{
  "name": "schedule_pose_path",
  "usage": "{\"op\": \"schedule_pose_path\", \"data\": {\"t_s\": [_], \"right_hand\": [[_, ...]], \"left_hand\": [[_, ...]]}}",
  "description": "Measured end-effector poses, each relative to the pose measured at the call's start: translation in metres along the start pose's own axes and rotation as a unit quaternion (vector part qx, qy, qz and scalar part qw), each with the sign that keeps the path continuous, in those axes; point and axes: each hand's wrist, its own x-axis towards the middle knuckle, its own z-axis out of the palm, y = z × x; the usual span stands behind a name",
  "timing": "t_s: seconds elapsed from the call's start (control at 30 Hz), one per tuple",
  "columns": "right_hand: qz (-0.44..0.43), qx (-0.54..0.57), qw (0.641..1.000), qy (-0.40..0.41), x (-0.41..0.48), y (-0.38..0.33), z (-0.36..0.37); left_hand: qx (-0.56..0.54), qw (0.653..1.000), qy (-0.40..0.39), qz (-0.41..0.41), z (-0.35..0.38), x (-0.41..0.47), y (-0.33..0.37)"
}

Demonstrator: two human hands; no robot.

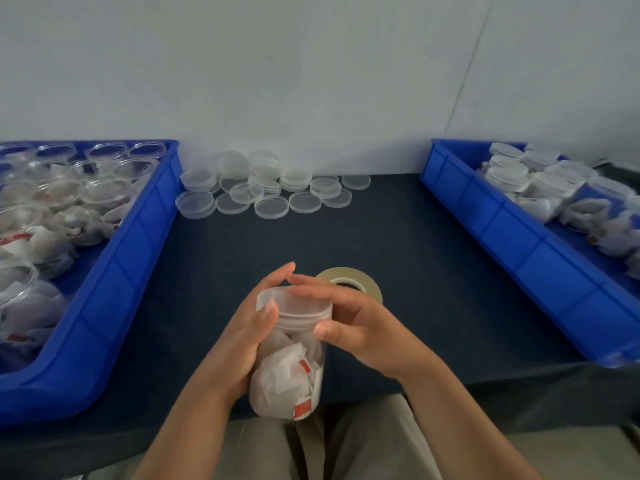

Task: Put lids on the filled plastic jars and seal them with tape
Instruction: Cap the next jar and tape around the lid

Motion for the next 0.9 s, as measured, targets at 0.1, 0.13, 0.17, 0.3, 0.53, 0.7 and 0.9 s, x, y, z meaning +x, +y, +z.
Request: {"op": "schedule_pose_path", "data": {"t_s": [0.1, 0.13, 0.17, 0.3, 0.53, 0.7, 0.9], "right_hand": [[0.052, -0.118, 0.992, -0.007, -0.007, -0.012, -0.014], [0.064, -0.169, 0.983, -0.006, -0.009, -0.020, -0.018], [0.066, -0.211, 0.975, -0.008, -0.011, -0.027, -0.022], [0.056, -0.247, 0.967, 0.004, -0.024, -0.054, -0.040], [0.018, -0.341, 0.855, 0.391, -0.069, -0.110, -0.153], [0.151, -0.492, 0.678, 0.525, -0.087, -0.115, -0.279], [0.386, -0.479, 0.672, 0.412, -0.070, -0.043, -0.333]], "left_hand": [[0.002, 1.000, -0.009, 0.001, 0.003, 0.007, -0.006], [0.005, 1.000, -0.002, 0.006, 0.007, 0.010, -0.007], [0.010, 1.000, 0.009, 0.015, 0.011, 0.014, -0.008], [0.048, 0.994, 0.071, 0.067, 0.033, 0.026, -0.001], [0.062, 0.977, 0.169, 0.113, 0.011, 0.032, 0.016], [0.092, 0.970, 0.221, 0.034, -0.015, 0.024, -0.001], [0.120, 0.964, 0.236, 0.018, -0.020, 0.010, -0.009]]}}
